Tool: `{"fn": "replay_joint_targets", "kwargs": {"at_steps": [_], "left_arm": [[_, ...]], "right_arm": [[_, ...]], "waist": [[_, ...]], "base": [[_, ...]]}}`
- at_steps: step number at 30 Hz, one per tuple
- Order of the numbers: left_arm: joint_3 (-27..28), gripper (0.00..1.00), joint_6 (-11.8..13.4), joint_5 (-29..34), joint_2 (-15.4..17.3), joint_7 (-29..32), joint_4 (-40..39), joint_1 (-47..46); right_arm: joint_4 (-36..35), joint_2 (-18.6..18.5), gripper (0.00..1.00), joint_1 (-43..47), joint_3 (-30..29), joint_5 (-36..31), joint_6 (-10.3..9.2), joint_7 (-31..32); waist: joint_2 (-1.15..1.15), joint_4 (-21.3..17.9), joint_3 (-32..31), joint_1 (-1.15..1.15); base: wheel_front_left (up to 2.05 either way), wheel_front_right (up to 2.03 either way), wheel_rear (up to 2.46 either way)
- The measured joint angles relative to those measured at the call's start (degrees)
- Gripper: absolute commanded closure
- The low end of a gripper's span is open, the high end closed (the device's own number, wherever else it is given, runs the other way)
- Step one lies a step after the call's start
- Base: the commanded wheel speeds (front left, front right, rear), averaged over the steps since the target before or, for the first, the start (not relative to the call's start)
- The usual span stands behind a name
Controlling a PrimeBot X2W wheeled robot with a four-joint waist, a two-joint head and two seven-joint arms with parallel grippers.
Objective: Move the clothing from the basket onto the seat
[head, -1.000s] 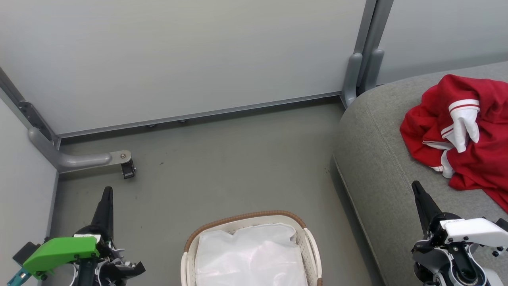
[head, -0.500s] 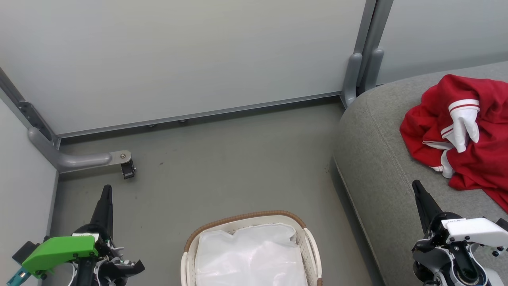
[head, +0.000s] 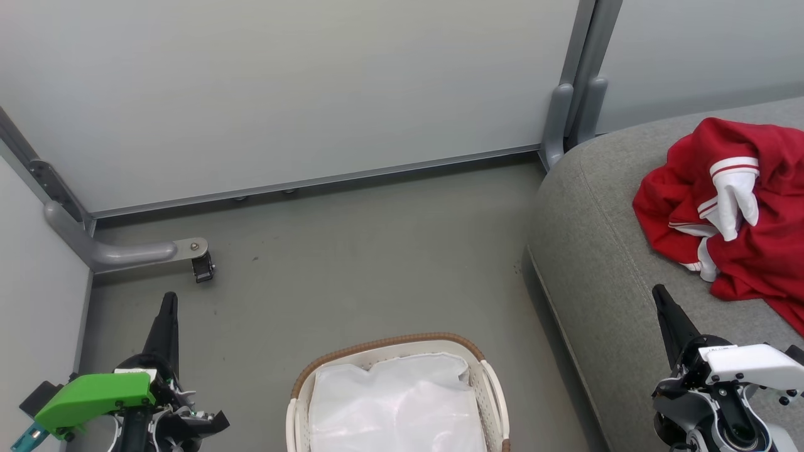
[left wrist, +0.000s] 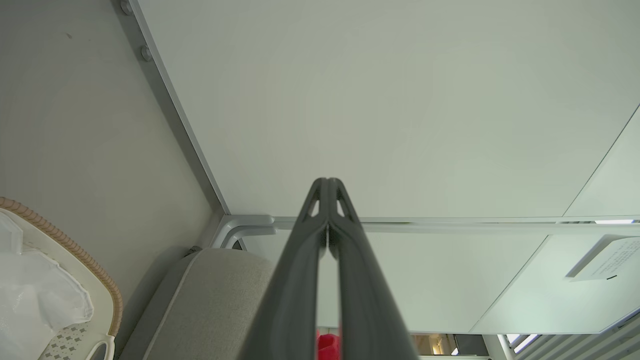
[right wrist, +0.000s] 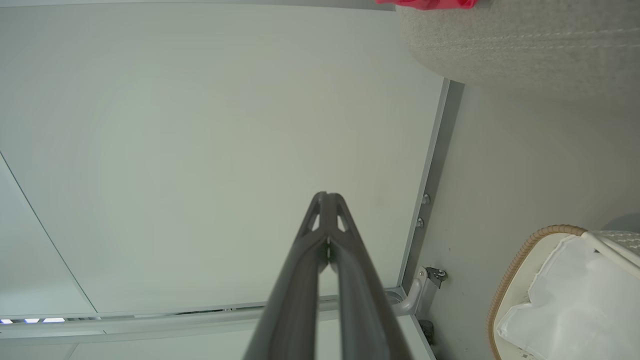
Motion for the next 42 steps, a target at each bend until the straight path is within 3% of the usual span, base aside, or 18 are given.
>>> {"fn": "replay_joint_targets", "kwargs": {"at_steps": [42], "left_arm": [[0.0, 1.00, 0.0, 0.0, 0.0, 0.0, 0.0, 0.0]], "right_arm": [[0.0, 0.0, 1.00, 0.0, 0.0, 0.0, -0.01, 0.0]], "waist": [[0.00, 0.0, 0.0, 0.00]], "base": [[0.00, 0.00, 0.00]]}}
